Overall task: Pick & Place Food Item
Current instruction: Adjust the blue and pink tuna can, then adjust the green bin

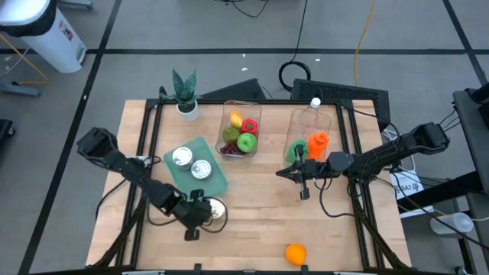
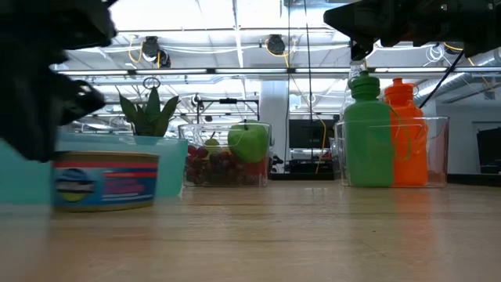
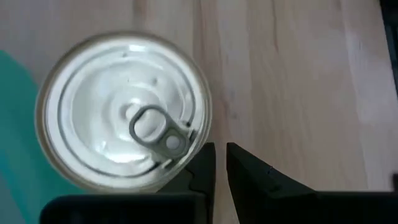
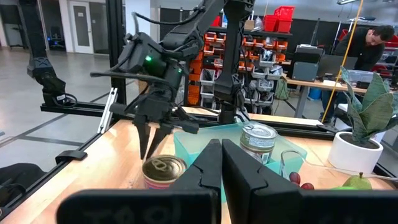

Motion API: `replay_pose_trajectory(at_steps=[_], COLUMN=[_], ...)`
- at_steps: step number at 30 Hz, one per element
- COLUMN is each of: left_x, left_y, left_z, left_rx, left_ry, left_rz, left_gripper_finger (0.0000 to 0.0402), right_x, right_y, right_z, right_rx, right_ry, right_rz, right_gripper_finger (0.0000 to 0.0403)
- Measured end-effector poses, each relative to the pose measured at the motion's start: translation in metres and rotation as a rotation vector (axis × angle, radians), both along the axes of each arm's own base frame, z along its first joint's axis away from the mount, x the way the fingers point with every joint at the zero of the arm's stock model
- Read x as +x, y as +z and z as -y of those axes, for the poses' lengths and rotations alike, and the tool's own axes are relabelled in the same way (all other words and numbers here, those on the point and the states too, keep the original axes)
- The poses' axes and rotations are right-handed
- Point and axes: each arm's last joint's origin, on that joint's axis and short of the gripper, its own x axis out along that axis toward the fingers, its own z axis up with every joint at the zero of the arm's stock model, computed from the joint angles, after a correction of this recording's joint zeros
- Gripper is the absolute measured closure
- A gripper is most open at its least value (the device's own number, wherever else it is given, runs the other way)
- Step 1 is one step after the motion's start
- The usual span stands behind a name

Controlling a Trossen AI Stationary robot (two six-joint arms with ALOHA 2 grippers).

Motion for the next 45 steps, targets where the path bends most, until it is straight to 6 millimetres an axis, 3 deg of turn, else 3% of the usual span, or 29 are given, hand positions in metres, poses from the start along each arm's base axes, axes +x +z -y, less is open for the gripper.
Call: replay_pose_trajectory(at_steps=[10, 18, 24, 30, 37, 45], left_x=[0.030, 0.032, 0.021, -0.005, -0.024, -0.023], left_y=[0.007, 0.006, 0.018, 0.037, 0.031, 0.035], left_z=[-0.032, -0.041, -0.026, -0.017, -0.022, -0.018], left_rx=[0.040, 0.139, 0.182, 0.191, 0.177, 0.172], left_ry=[-0.013, -0.019, -0.071, -0.009, 0.176, 0.124], left_rz=[0.133, 0.143, 0.211, 0.218, 0.059, 0.085], left_gripper_finger=[0.0352, 0.0352, 0.0352, 0.0352, 0.0352, 0.0335], right_x=[0.000, 0.000, 0.000, 0.000, 0.000, 0.000], right_y=[0.002, 0.001, 0.001, 0.001, 0.001, 0.001], right_z=[0.000, 0.000, 0.000, 0.000, 0.000, 0.000], right_rx=[0.000, -0.001, -0.001, -0.001, -0.001, -0.001], right_ry=[0.000, 0.000, 0.000, 0.000, 0.000, 0.000], right_rz=[0.018, 0.015, 0.014, 0.013, 0.013, 0.013], right_gripper_finger=[0.0401, 0.0401, 0.0401, 0.0401, 0.0401, 0.0401])
